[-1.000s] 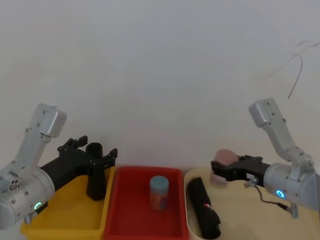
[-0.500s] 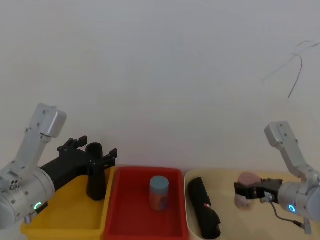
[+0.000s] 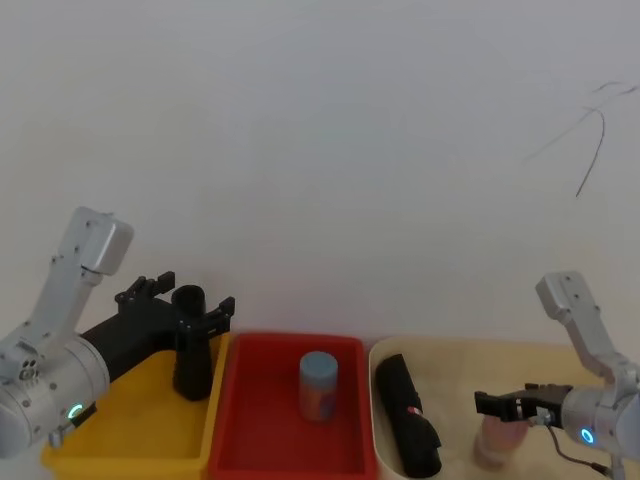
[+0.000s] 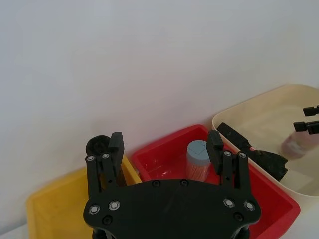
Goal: Pick up the garbage bag with the one hand and transfer it to the other hand.
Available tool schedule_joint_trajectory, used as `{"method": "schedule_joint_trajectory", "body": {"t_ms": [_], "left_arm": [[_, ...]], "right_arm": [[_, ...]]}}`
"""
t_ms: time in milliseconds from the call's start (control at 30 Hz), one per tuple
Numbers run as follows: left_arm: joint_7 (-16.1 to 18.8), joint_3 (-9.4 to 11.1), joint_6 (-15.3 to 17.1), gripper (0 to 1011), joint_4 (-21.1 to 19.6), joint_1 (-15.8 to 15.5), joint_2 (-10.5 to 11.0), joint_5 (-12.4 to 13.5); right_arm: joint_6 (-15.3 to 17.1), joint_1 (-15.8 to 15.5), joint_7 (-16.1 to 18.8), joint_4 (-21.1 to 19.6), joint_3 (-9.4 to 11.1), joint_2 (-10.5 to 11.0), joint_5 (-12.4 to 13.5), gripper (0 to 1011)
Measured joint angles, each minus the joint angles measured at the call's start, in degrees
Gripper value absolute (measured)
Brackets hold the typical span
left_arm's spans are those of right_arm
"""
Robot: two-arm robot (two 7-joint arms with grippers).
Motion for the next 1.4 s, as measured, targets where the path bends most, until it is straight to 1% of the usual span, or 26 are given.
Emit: {"method": "schedule_joint_trajectory", "body": {"t_ms": [33, 67, 267, 433, 600, 833, 1100, 1133, 1233, 1333, 1367, 1400], "left_arm": [[0.0, 0.0, 0.0, 1000, 0.0, 0.0, 0.0, 0.0], [0.0, 0.0, 0.0, 1000, 0.0, 0.0, 0.0, 0.0], [0.0, 0.0, 0.0, 1000, 0.0, 0.0, 0.0, 0.0], [0.0, 0.0, 0.0, 1000, 0.0, 0.0, 0.0, 0.0], [0.0, 0.0, 0.0, 1000, 0.0, 0.0, 0.0, 0.0], [0.0, 0.0, 0.0, 1000, 0.0, 0.0, 0.0, 0.0], [0.0, 0.0, 0.0, 1000, 0.0, 0.0, 0.0, 0.0], [0.0, 0.0, 0.0, 1000, 0.0, 0.0, 0.0, 0.0], [0.0, 0.0, 0.0, 1000, 0.0, 0.0, 0.0, 0.0], [0.0, 0.0, 0.0, 1000, 0.0, 0.0, 0.0, 0.0], [0.0, 0.0, 0.0, 1000, 0.0, 0.0, 0.0, 0.0], [0.0, 0.0, 0.0, 1000, 0.0, 0.0, 0.0, 0.0]], "right_arm": [[0.0, 0.0, 0.0, 0.2, 0.0, 0.0, 0.0, 824], [-0.1, 0.0, 0.1, 0.5, 0.0, -0.1, 0.0, 884], [-0.2, 0.1, 0.2, 1.3, 0.2, -0.1, -0.1, 993], [-0.6, -0.1, 0.2, 1.3, 0.3, -0.2, -0.2, 999], [-1.7, -0.9, -0.3, 0.2, 0.7, -0.3, -0.6, 1000], [-4.4, -2.6, -1.3, -2.6, 1.5, -0.4, -1.2, 1000], [-8.5, -5.6, -2.3, -7.4, 2.5, -0.6, -1.9, 1000], [-9.5, -6.2, -2.4, -8.4, 2.7, -0.7, -2.0, 1000], [-11.0, -7.2, -2.5, -10.0, 2.8, -0.9, -2.2, 1000], [-13.5, -8.8, -2.5, -12.4, 2.9, -1.2, -2.3, 1000], [-13.5, -8.8, -2.5, -12.4, 2.9, -1.2, -2.3, 1000], [-14.4, -9.5, -2.3, -13.4, 2.9, -1.5, -2.3, 1000]]}}
